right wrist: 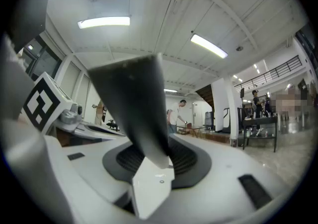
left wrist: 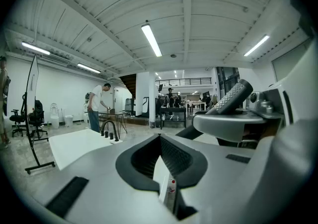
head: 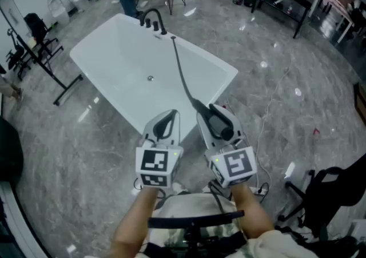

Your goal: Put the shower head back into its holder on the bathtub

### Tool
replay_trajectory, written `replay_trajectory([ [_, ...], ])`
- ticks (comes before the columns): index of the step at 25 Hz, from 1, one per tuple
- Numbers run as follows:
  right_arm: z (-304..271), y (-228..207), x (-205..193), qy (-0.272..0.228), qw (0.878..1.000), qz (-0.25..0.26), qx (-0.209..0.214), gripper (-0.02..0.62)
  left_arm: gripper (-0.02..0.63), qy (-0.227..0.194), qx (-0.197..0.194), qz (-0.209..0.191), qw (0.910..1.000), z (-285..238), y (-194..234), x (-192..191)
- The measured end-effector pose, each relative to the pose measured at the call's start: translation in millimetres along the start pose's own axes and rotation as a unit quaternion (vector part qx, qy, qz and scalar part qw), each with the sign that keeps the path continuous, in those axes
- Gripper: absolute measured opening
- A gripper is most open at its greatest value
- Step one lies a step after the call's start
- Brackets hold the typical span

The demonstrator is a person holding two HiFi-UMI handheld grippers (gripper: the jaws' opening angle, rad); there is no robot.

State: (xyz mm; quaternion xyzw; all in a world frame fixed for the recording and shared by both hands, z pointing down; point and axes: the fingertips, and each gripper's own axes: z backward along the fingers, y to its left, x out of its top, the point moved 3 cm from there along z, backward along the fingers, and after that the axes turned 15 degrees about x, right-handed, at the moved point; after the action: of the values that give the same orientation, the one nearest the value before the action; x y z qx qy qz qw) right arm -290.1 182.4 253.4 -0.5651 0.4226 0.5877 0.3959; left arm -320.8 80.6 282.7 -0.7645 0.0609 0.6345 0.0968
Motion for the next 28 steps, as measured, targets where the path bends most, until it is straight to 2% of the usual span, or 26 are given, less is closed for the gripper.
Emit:
replay_trajectory([
  [20,-2.7,0.6,-2.4,0.003,1.0,0.018,-0.008,0.152,0.008,-0.003,-0.014,0.003,0.9999,-9.0,-0.5,-9.7],
  [28,-33.0,-0.8,17.4,0.003,0.999,0.037,-0.02,0.152,0.008,0.001,-0.029,0.006,0.9996,-26.5,24.9,-3.9],
])
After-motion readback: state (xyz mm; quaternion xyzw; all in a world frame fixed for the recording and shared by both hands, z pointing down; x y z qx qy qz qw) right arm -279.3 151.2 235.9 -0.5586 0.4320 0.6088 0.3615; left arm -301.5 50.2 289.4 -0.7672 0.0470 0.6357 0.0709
